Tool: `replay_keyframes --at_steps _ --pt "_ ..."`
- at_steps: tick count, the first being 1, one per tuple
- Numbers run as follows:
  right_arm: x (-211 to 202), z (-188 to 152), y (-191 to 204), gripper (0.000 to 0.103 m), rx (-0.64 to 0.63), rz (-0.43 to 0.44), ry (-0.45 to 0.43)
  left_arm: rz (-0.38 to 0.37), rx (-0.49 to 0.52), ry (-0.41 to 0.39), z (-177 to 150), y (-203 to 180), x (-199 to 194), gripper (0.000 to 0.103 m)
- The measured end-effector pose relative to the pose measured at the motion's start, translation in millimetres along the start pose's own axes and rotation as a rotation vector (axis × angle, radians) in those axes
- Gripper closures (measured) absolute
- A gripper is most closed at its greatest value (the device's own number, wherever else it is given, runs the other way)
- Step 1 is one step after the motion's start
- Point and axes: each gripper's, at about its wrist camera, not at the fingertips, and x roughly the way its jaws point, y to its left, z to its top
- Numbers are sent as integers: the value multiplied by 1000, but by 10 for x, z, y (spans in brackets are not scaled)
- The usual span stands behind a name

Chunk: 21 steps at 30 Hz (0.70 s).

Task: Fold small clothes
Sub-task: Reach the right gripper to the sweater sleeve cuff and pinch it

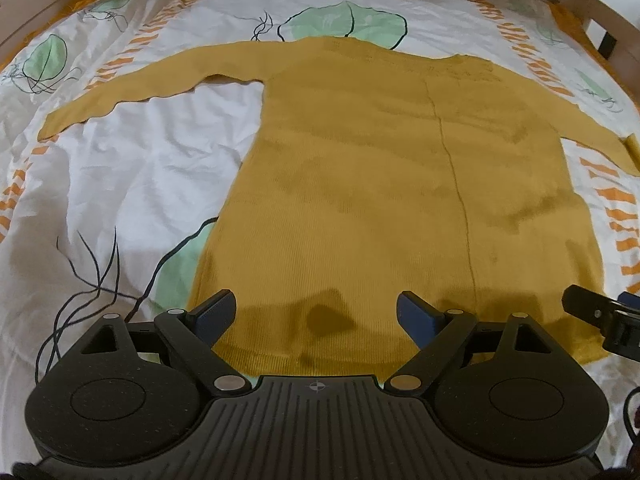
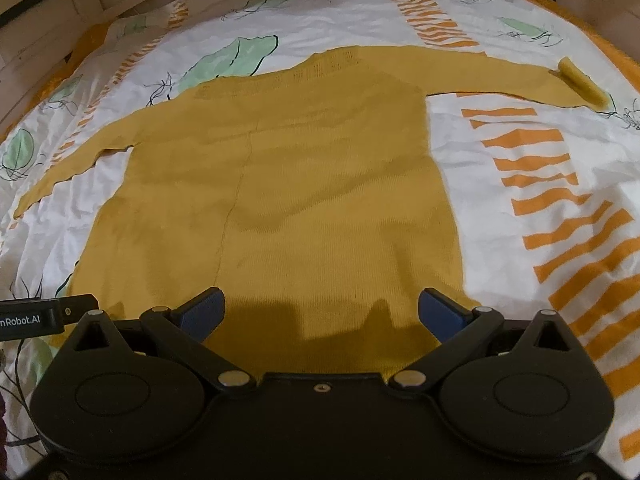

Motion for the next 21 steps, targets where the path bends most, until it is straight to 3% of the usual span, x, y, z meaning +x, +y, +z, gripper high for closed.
replay_keyframes --at_steps 4,11,21 --pt "85 80 -42 0 17 41 7 -1 6 1 78 -16 45 15" --pt "270 300 -247 0 74 195 20 -11 32 -26 347 -80 181 15" --pt "374 1024 -992 0 129 135 -93 -17 24 -103 899 -172 379 15"
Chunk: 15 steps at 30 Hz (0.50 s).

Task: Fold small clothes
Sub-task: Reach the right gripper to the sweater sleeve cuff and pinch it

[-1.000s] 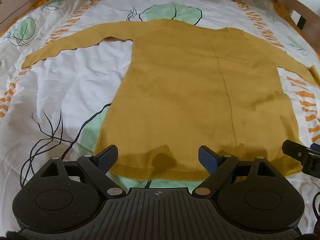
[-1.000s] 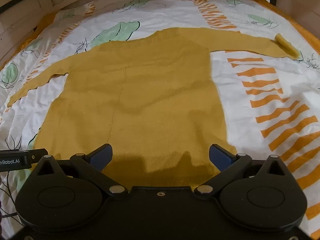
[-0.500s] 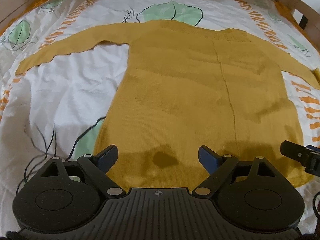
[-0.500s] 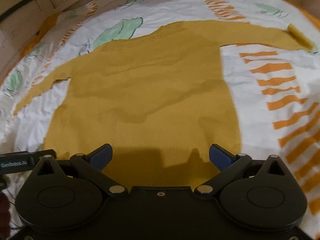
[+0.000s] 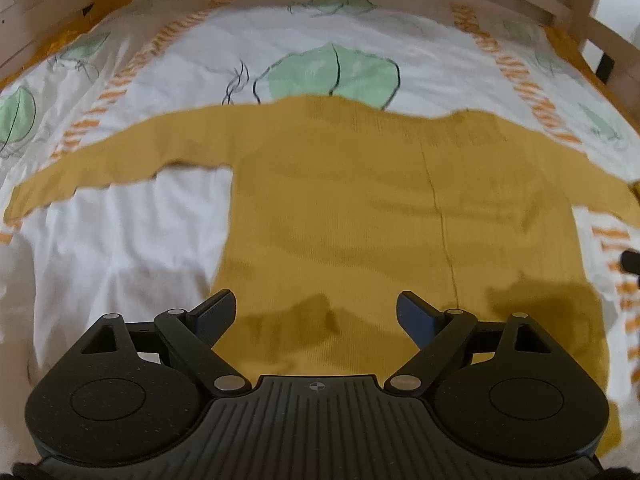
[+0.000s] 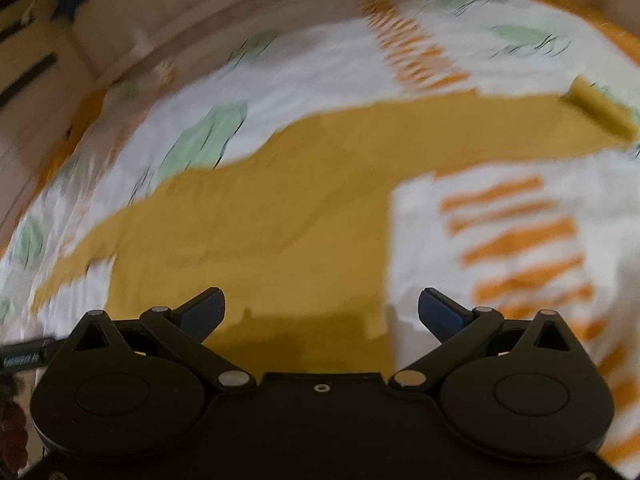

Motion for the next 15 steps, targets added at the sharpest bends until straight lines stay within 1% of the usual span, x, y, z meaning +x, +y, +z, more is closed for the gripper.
replay_keyframes --at_steps 2,3,6,10,15 --pt "-1 196 -197 0 16 -20 -26 1 -4 -15 88 -23 42 15" --pt "-6 298 -306 0 21 -46 -42 4 -5 -18 126 -37 72 15" --pt "1 612 -656 0 27 -141 -74 5 -9 -21 207 -76 172 15" --pt "12 990 -1236 0 92 -261 -115 23 -4 -18 245 -160 350 15" --pt "91 1301 -1873 0 175 -403 -145 40 10 -16 243 -253 609 16"
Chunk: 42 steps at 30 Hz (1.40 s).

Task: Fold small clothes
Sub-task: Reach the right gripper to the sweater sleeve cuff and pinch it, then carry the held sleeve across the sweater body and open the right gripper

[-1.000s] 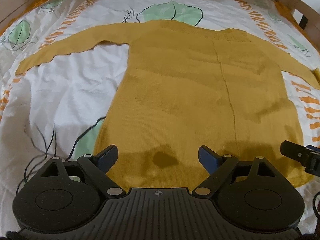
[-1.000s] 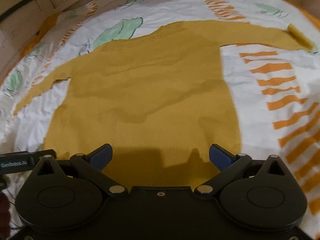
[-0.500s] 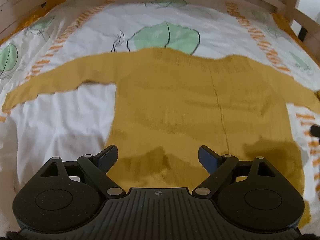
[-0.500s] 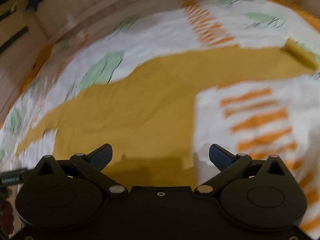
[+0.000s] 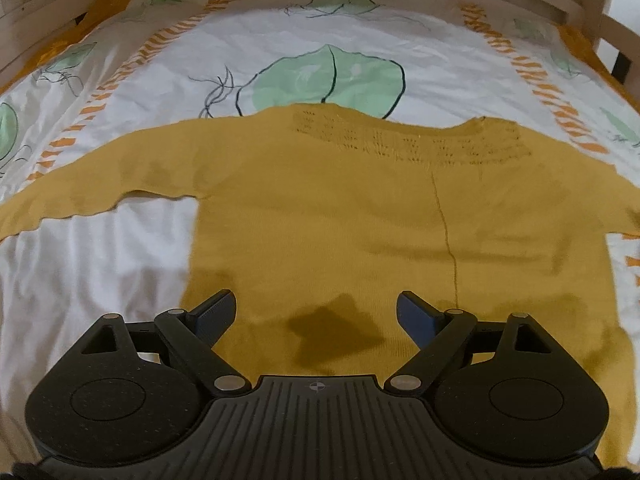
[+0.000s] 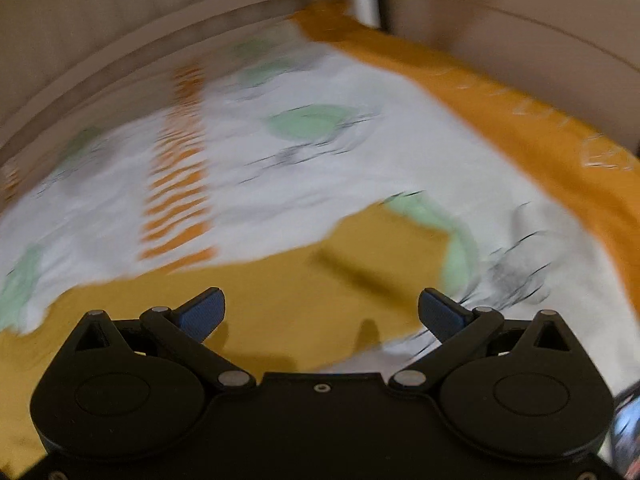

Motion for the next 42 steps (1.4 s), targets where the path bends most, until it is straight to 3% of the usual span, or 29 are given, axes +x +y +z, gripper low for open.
replay_keyframes --at_steps 5,11,14,18,21,22,24,28,32,37,42 --pt "335 156 -360 1 93 -67 2 13 14 18 -26 -63 241 16" --pt "643 173 -560 1 166 -82 26 -1 17 45 -109 -61 432 14" --pt "789 164 -611 14 216 -51 50 -12 25 34 -138 -39 438 13" --pt "888 99 -662 21 259 -48 66 -32 37 34 -155 -3 450 10" --pt "859 91 -650 55 238 -33 50 -31 35 48 -133 -1 483 4" --pt "839 92 -655 78 243 0 50 -30 32 52 -129 2 491 2" --pt "775 113 -633 84 240 20 47 -29 27 61 -118 0 518 0" --pt "475 202 -456 88 181 50 -17 -39 27 65 -120 22 536 0" --pt "65 318 -108 88 122 140 -85 -46 30 58 -130 32 540 0" --pt "-434 365 599 88 27 309 -132 -57 30 64 -117 41 539 0" --pt "-776 202 1498 88 -80 484 -125 -103 41 72 -98 103 491 2"
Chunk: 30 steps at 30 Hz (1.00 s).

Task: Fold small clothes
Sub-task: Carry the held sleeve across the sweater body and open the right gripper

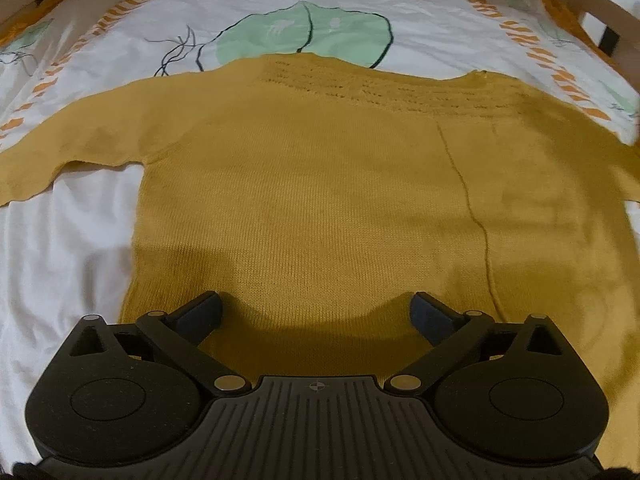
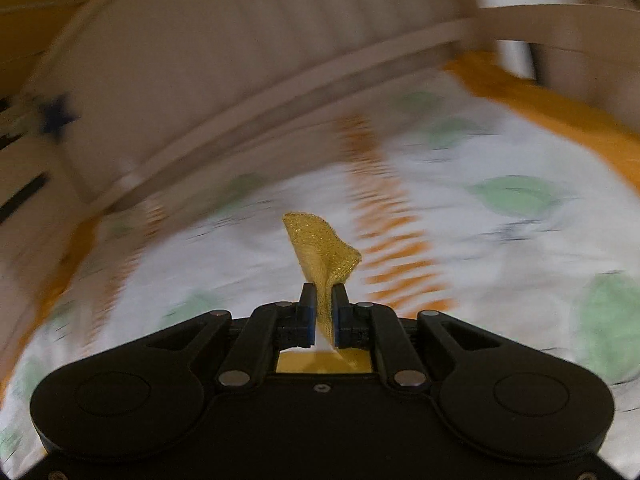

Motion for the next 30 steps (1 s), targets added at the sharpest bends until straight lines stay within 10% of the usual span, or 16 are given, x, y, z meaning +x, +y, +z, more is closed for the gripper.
replay_keyframes --at_steps 15,20,30 --pt "932 -1457 1510 79 -164 229 216 -71 -131 -67 -105 683 -477 3" --pt "837 -1745 1573 50 -180 280 266 -91 -141 -74 -53 768 -514 3" --pt "441 -1731 1032 25 -322 127 160 -133 -96 -53 292 511 -316 4"
